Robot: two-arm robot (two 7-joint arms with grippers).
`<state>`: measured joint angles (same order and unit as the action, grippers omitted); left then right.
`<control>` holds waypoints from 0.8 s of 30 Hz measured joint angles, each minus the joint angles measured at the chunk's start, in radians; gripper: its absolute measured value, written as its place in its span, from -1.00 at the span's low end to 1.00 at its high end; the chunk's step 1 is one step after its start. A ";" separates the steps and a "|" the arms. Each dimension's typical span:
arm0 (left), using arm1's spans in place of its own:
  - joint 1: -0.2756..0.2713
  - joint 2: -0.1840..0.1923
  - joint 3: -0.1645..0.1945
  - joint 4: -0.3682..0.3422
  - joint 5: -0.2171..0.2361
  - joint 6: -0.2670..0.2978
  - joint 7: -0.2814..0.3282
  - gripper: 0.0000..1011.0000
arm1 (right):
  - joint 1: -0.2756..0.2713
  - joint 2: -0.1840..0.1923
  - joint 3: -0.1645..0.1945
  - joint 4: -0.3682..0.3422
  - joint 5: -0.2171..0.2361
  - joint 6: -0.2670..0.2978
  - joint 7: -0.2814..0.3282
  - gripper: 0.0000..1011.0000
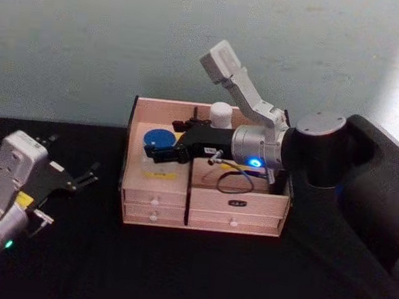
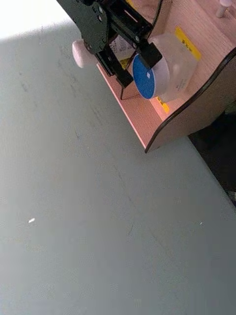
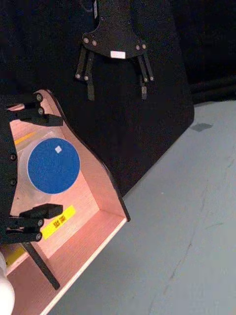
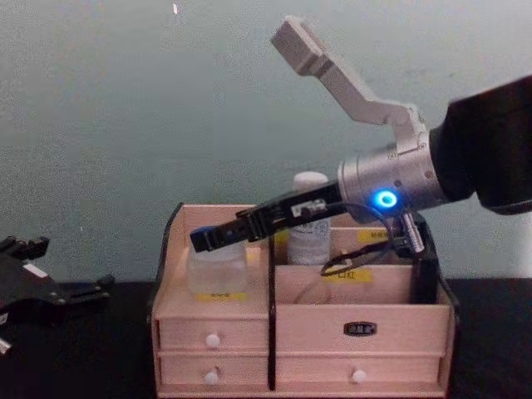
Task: Pick up the facial cleanser and watermelon frost from the table and place them into the tiered storage box.
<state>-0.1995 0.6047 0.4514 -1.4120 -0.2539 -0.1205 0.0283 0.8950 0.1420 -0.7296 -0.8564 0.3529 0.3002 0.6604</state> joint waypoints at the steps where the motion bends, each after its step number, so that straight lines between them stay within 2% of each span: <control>1: 0.000 0.000 0.000 0.000 0.000 0.000 0.000 0.98 | 0.000 0.000 0.000 0.000 0.000 0.000 0.000 0.98; 17: 0.000 0.000 0.000 0.000 0.000 0.000 0.000 0.98 | -0.001 0.000 0.000 -0.001 0.001 0.001 0.000 0.98; 20: 0.000 0.000 0.000 0.000 0.000 0.000 0.000 0.98 | -0.014 0.009 0.012 -0.031 0.007 0.007 0.001 0.98; 24: 0.000 0.000 0.000 0.000 0.000 0.000 0.000 0.98 | -0.043 0.040 0.037 -0.110 0.024 0.022 0.000 0.98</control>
<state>-0.1995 0.6047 0.4514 -1.4120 -0.2539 -0.1205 0.0283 0.8519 0.1825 -0.6921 -0.9662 0.3773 0.3218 0.6609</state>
